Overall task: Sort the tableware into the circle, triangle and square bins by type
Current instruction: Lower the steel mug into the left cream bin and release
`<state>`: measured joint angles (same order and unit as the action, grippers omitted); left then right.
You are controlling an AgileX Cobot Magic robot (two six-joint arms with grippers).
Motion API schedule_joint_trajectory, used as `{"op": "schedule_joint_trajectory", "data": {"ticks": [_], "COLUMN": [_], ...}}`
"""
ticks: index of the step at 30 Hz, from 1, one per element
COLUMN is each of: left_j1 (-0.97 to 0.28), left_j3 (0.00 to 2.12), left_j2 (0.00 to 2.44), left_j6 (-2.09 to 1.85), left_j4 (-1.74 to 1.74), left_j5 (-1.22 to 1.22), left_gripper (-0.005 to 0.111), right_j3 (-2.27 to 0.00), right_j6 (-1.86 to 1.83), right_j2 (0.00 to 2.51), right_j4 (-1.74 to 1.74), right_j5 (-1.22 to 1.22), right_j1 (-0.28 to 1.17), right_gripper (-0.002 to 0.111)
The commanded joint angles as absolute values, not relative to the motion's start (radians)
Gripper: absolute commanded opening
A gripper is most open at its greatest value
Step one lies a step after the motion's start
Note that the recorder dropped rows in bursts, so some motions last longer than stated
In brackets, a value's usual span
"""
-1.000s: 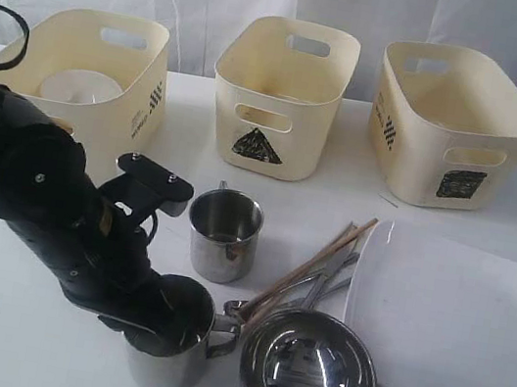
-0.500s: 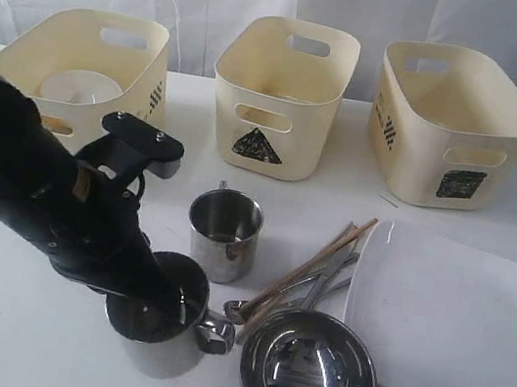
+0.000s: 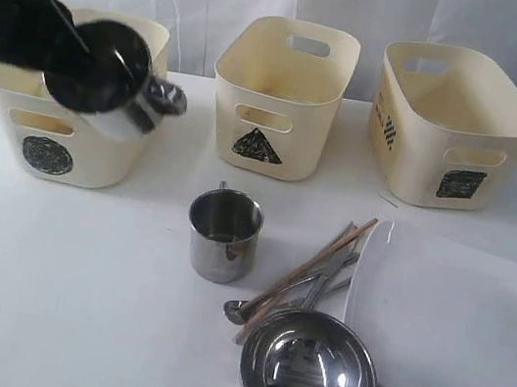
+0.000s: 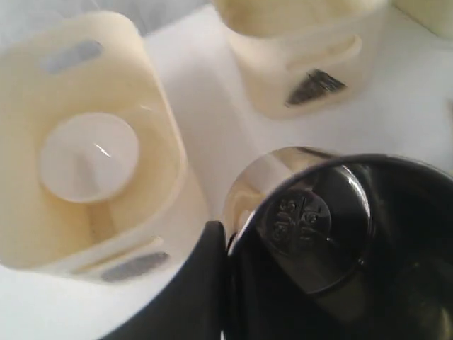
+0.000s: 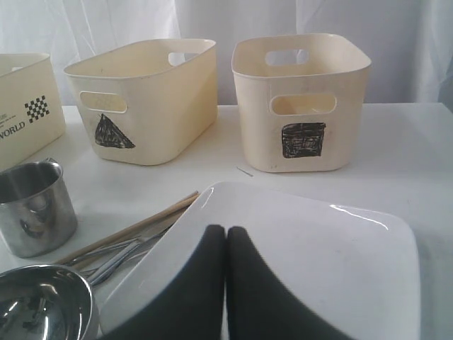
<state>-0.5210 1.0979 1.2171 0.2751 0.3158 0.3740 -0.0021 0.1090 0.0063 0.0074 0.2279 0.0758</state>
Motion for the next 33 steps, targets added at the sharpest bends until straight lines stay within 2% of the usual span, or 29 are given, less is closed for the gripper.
{"op": "schedule_joint_trajectory", "data": {"ticks": [1,5,9,22,33], "left_j1": [-0.386,-0.275,-0.229,-0.158,-0.152], "left_j3": [1.16,1.224,1.277,1.489,1.501], "left_j2": [1.263,1.347,1.451,1.76,1.874], "left_j6": [0.298,0.298,0.298,0.314,0.314], "left_j4": [0.33,0.33,0.33,0.337,0.337], "left_j5": [0.251,0.201,0.151,0.152,0.212], "left_gripper": [0.0,0.0,0.0,0.0,0.001], "right_j3": [0.0,0.0,0.0,0.0,0.0], "right_j6": [0.108,0.108,0.108,0.108,0.108], "right_j2": [0.0,0.0,0.0,0.0,0.0], "right_j4": [0.007,0.007,0.007,0.007,0.007], "right_j5": [0.221,0.221,0.221,0.221,0.221], "right_j1": [0.069,0.069,0.069,0.069,0.069], "right_gripper": [0.0,0.0,0.0,0.0,0.0]}}
